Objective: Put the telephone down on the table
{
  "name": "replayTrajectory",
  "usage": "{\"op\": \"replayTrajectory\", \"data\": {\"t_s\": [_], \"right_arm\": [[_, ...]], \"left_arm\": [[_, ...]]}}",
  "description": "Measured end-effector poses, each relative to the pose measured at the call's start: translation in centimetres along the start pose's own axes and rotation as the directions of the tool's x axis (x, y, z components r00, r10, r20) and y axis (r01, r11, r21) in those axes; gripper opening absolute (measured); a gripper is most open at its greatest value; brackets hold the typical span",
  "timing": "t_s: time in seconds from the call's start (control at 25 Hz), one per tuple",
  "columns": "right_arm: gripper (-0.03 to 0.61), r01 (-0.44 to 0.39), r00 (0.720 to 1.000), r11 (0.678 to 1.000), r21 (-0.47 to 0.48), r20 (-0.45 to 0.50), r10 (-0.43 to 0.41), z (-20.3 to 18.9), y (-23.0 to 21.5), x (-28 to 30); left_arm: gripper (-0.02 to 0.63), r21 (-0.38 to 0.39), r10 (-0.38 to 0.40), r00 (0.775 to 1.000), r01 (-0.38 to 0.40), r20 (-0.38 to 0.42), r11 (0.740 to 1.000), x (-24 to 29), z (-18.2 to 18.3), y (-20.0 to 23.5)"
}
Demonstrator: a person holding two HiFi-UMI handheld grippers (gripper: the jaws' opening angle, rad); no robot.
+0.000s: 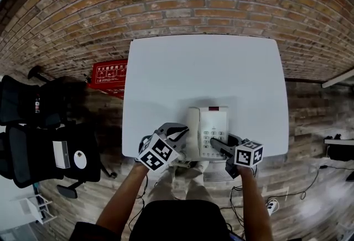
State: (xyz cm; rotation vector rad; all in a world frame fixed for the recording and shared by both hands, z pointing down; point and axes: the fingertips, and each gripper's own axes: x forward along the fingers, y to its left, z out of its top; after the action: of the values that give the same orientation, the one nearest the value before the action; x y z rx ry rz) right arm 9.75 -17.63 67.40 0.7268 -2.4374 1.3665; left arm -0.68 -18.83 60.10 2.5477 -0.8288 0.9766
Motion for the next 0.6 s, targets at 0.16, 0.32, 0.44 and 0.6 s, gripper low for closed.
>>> {"op": "replayTrajectory", "data": {"t_s": [0.16, 0.32, 0.44, 0.6], "right_arm": [[0.261, -0.001, 1.000, 1.000, 0.001, -0.002, 0.001, 0.0, 0.1, 0.0], [0.261, 0.001, 1.000, 1.000, 0.002, -0.004, -0.001, 0.0, 0.1, 0.0], [0.261, 0.003, 1.000, 1.000, 0.001, -0.005, -0.003, 0.0, 0.1, 0.0], [0.262, 0.003, 1.000, 1.000, 0.000, -0.005, -0.003, 0.0, 0.1, 0.0]], "left_arm": [[0.008, 0.088, 0.012, 0.999, -0.009, -0.037, 0.996, 0.2, 0.2, -1.0], [0.008, 0.128, 0.006, 0.997, 0.004, -0.080, 0.992, 0.9, -0.1, -1.7], [0.008, 0.150, 0.004, 0.995, 0.011, -0.099, 0.989, 1.1, -0.2, -2.0], [0.008, 0.192, 0.013, 0.991, 0.013, -0.133, 0.981, 1.6, -0.6, -2.4]]}}
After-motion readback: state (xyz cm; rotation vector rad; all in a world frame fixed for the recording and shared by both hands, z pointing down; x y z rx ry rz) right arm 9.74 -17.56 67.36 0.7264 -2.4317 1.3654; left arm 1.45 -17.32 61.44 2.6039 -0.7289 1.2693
